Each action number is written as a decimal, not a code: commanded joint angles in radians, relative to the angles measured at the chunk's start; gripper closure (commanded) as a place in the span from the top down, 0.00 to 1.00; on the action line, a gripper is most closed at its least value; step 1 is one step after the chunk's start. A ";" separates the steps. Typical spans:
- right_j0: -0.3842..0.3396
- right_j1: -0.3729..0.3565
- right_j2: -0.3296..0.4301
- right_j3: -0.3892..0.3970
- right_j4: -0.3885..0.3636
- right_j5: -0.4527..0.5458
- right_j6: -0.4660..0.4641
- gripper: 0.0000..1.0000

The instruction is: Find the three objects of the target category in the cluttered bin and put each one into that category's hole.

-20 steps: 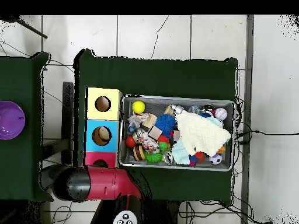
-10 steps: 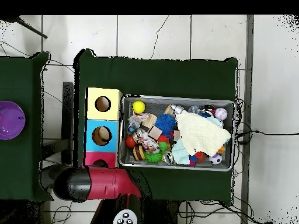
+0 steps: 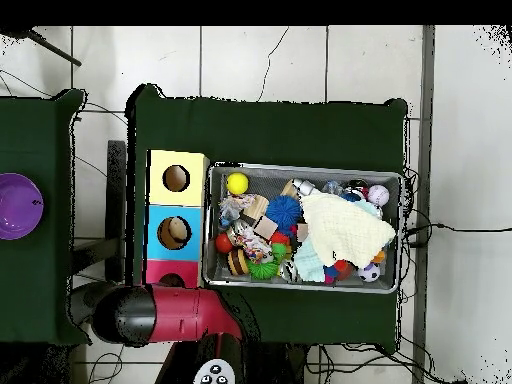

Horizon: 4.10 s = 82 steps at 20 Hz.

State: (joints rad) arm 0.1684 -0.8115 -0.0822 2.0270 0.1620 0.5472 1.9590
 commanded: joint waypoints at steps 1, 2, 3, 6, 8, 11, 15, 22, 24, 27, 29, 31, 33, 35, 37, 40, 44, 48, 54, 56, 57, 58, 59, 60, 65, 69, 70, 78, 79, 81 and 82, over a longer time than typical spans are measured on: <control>-0.011 0.033 0.018 0.004 -0.047 -0.007 0.103 0.00; -0.011 0.030 0.018 0.004 -0.046 -0.003 0.104 0.00; -0.010 0.029 0.018 0.003 -0.045 -0.001 0.105 0.00; -0.006 0.020 0.015 0.000 -0.044 0.004 0.109 0.00; -0.004 0.015 0.009 -0.012 -0.054 -0.005 0.102 0.00; -0.003 0.011 0.003 -0.017 -0.064 -0.038 0.099 0.00; 0.004 0.012 -0.006 -0.036 -0.076 -0.056 0.110 0.00; 0.016 0.009 -0.022 -0.049 -0.097 -0.091 0.122 0.00; 0.019 0.009 -0.024 -0.054 -0.107 -0.108 0.120 0.00; 0.026 0.014 -0.033 -0.073 -0.120 -0.123 0.121 0.00; 0.031 0.018 -0.041 -0.082 -0.124 -0.142 0.128 0.00; 0.040 0.025 -0.055 -0.092 -0.123 -0.179 0.146 0.00; 0.046 0.035 -0.067 -0.107 -0.127 -0.222 0.155 0.00; 0.051 0.043 -0.077 -0.123 -0.130 -0.243 0.153 0.00; 0.054 0.046 -0.082 -0.127 -0.126 -0.256 0.150 0.00; 0.059 0.046 -0.088 -0.125 -0.116 -0.267 0.149 0.00; 0.064 0.046 -0.094 -0.117 -0.106 -0.282 0.149 0.00; 0.061 0.046 -0.093 -0.125 -0.109 -0.248 0.131 0.00; 0.056 0.036 -0.089 -0.159 -0.131 -0.161 0.080 0.00; 0.056 0.026 -0.090 -0.173 -0.130 -0.129 0.073 0.00; 0.055 0.020 -0.091 -0.181 -0.128 -0.105 0.070 0.00; 0.054 0.013 -0.092 -0.189 -0.126 -0.081 0.067 0.00; 0.051 0.007 -0.093 -0.202 -0.123 -0.051 0.065 0.00; 0.049 0.002 -0.093 -0.211 -0.121 -0.029 0.063 0.00; 0.038 -0.027 -0.090 -0.253 -0.121 0.083 0.051 0.00; 0.029 -0.049 -0.085 -0.292 -0.126 0.179 0.044 0.00; 0.028 -0.054 -0.083 -0.301 -0.127 0.203 0.043 0.00; 0.006 -0.085 -0.068 -0.356 -0.124 0.391 0.035 0.00; 0.002 -0.088 -0.064 -0.358 -0.124 0.403 0.029 0.00; -0.010 -0.091 -0.052 -0.362 -0.123 0.444 0.014 0.00; -0.015 -0.093 -0.047 -0.359 -0.120 0.461 0.013 0.00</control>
State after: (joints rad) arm 0.2054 -0.8941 -0.1983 1.7303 0.0639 0.8456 1.9590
